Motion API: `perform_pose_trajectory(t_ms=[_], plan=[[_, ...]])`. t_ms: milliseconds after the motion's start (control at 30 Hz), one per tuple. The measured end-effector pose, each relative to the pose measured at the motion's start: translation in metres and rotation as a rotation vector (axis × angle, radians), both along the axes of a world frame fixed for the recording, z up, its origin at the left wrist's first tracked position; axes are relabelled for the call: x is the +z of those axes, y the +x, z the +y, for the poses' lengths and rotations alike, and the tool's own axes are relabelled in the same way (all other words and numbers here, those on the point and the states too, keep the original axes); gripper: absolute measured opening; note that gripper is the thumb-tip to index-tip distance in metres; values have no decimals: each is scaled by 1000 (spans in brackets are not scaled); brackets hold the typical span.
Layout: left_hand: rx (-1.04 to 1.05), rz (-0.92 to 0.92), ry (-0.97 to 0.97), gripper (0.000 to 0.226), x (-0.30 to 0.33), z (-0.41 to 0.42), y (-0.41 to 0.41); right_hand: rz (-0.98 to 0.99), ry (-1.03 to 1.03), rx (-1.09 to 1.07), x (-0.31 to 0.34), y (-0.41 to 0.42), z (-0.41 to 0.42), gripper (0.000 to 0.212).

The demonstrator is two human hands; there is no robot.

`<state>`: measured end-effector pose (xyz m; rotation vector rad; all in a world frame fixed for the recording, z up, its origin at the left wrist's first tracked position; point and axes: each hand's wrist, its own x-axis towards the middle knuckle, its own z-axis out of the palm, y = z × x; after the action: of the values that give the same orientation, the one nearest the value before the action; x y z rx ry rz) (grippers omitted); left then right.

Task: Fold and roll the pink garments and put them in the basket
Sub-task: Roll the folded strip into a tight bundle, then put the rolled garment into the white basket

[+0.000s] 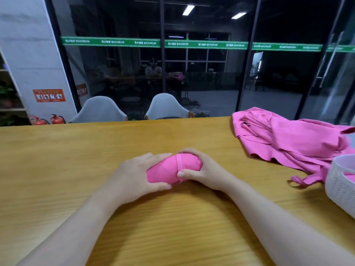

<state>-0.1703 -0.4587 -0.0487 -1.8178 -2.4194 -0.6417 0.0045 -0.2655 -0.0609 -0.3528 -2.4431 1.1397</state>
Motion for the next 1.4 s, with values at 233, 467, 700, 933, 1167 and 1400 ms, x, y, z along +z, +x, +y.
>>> perform_pose_trajectory(t_ms=[233, 467, 700, 933, 1167, 1400], plan=[[51, 136, -124, 88, 5, -1, 14, -116, 147, -40, 9, 3, -1, 65], [-6, 79, -250, 80, 30, -22, 47, -519, 492, -17, 57, 25, -17, 73], [-110, -18, -234, 82, 50, -32, 95, -462, 558, -26, 50, 100, -35, 79], [-283, 107, -47, 79, 111, 8, 167, -330, 689, -163, 120, 204, -10, 82], [-452, 97, 70, 83, 153, 86, 257, -293, 666, -371, 166, 328, 41, 88], [-596, 106, 54, 82, 152, 159, 335, -343, 557, -479, 159, 417, 87, 84]])
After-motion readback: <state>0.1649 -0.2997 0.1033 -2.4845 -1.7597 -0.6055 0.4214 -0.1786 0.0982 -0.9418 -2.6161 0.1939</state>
